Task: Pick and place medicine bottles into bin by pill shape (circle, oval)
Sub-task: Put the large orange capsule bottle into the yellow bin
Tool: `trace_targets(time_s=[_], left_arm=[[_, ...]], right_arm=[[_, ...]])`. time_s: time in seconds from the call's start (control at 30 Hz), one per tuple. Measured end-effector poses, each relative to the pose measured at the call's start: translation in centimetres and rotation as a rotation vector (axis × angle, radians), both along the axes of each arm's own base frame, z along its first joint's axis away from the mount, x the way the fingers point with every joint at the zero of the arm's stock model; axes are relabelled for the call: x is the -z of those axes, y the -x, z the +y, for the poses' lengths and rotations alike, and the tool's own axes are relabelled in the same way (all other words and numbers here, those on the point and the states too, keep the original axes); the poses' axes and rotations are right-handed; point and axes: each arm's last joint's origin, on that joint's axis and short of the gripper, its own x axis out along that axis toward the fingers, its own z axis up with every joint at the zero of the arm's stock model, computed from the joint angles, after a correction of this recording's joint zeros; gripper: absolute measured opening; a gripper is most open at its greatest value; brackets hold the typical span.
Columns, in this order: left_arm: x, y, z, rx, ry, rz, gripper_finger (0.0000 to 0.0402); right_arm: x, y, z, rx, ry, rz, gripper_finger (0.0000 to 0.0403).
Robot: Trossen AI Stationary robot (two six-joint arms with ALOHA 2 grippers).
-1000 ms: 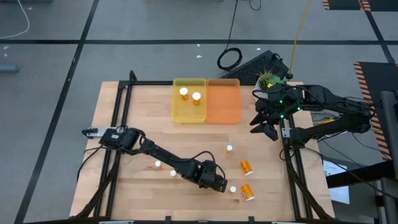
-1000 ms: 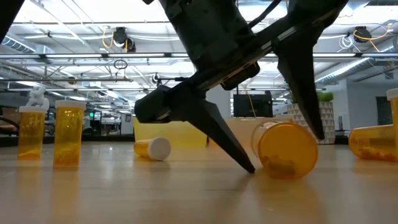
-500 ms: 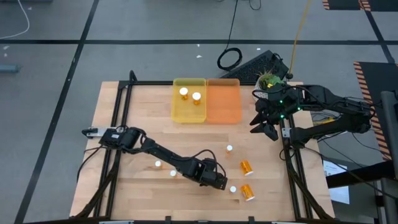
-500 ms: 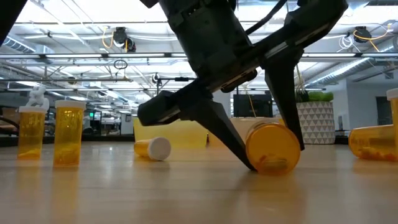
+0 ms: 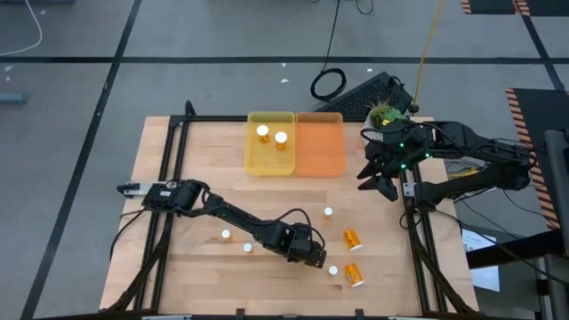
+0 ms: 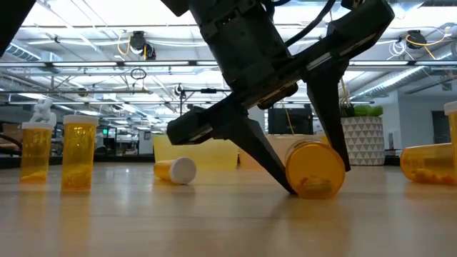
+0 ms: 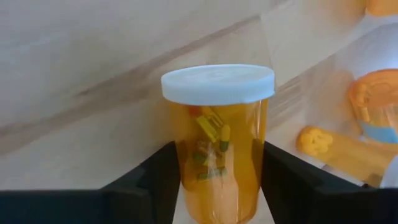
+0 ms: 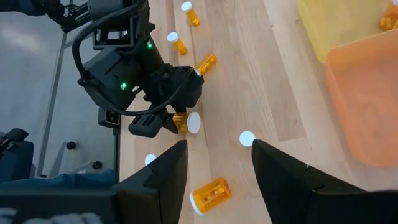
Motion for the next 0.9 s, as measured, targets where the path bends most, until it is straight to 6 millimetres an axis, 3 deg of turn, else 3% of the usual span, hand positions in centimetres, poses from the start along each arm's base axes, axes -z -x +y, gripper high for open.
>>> trace_targets(time_s=[0.2,0.57,0.9], left_arm=[[-1.4,0.2,0.8,0.001,-0.068,-0.031,0.0194],[-9.9,1.1,3.1,0.066,-0.278,-0.262,0.0192],[-16.9,3.1,6.6,0.146,-0.508,-0.4,0.0201]], right_arm=[[0.0,0.1,0.0,-0.001,-0.001,0.005,0.0171],[-0.9,1.1,0.1,0.025,-0.025,-0.065,0.0171],[-1.8,-0.5,0.1,0.052,-0.128,-0.185,0.0171]])
